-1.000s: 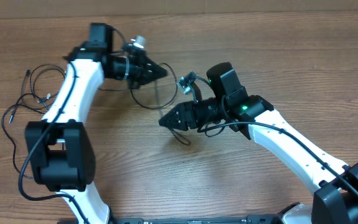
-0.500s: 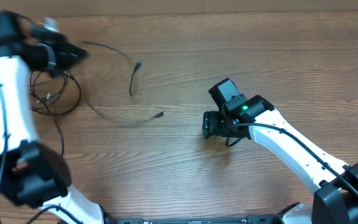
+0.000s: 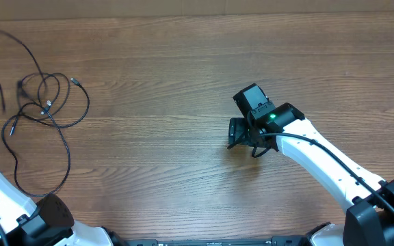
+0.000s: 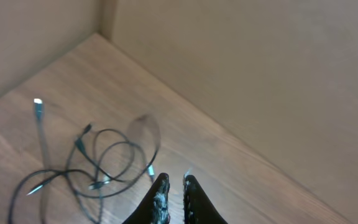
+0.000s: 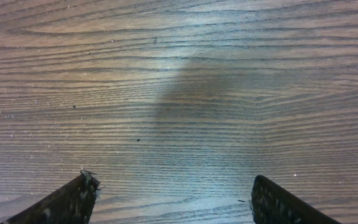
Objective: Untangle cables
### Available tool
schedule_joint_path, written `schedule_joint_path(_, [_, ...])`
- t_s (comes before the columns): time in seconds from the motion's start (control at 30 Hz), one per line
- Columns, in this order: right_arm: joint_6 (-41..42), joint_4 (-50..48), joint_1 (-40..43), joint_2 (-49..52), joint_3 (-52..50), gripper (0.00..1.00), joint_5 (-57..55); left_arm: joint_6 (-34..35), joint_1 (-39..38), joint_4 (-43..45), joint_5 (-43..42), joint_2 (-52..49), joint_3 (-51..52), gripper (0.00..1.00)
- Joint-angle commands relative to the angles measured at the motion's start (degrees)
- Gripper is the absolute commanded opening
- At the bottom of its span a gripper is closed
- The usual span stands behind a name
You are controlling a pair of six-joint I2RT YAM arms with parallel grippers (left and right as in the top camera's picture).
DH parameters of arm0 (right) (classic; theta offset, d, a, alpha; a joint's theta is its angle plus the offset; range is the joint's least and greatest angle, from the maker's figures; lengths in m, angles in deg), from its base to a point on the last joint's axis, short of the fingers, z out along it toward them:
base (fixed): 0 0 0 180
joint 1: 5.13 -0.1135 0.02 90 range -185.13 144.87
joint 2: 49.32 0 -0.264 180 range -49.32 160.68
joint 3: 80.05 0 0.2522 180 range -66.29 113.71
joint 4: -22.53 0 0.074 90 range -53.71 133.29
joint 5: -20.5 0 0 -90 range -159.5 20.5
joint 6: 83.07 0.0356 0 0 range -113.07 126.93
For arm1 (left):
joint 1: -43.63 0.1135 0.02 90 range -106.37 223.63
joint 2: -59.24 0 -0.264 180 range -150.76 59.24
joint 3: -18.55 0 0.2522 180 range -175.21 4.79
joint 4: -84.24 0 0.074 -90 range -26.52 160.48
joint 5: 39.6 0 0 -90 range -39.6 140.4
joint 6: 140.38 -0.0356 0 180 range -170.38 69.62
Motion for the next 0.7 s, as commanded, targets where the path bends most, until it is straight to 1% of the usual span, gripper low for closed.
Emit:
schedule_joint_path(0.0, [0.5,-0.2,0.2,0.1,0.6,0.77,-0.5,-1.0,0.4,-0.7,5.3,-0.5,-0.7,0.11])
schedule_joint_path(0.17, [0.5,-0.5,0.2,0.1,0.6,0.77,-0.5,-1.2,0.3,-1.9,7.1,-0.7,-0.6,0.13])
schedule_joint_path(0.2, [0.5,-0.5,0.2,0.1,0.6,0.77,-0.4,-1.2,0.3,-2.1,7.2,-0.7,-0.6,0.17])
schedule_joint_path(0.23, [0.5,-0.6,0.2,0.1,0.6,0.77,-0.4,-1.2,0.3,-2.1,7.2,-0.7,-0.6,0.27])
schedule_joint_path(0.27, [0.5,-0.6,0.2,0.1,0.6,0.78,-0.1,-1.2,0.3,-2.3,7.2,-0.7,-0.6,0.41])
schedule_joint_path(0.33, [0.5,-0.6,0.2,0.1,0.6,0.78,0.0,-1.2,0.3,-2.8,7.1,-0.7,-0.6,0.58])
schedule_joint_path(0.37, [0.5,-0.6,0.2,0.1,0.6,0.79,0.0,-1.2,0.3,-3.3,7.1,-0.7,-0.6,0.63])
schedule_joint_path(0.43, [0.5,-0.7,0.2,0.1,0.6,0.81,0.0,-1.0,0.3,-4.5,7.1,-0.7,-0.6,0.68])
schedule_joint_path(0.5, [0.5,-1.2,0.2,0.1,0.6,0.83,0.2,-0.7,-0.1,-5.9,6.8,-0.7,-0.6,0.7])
schedule_joint_path(0.57, [0.5,-3.3,0.2,0.1,0.6,0.86,2.2,-0.7,-0.9,-7.3,4.3,-0.7,-0.6,0.72])
schedule_joint_path(0.63, [0.4,-6.1,0.2,0.1,0.6,0.87,4.8,-0.8,-2.0,-8.3,1.8,-0.7,-0.6,0.72])
schedule_joint_path(0.67, [0.4,-9.2,0.2,0.1,0.6,0.88,7.0,-0.8,-3.6,-9.4,-0.4,-0.7,-0.6,0.72])
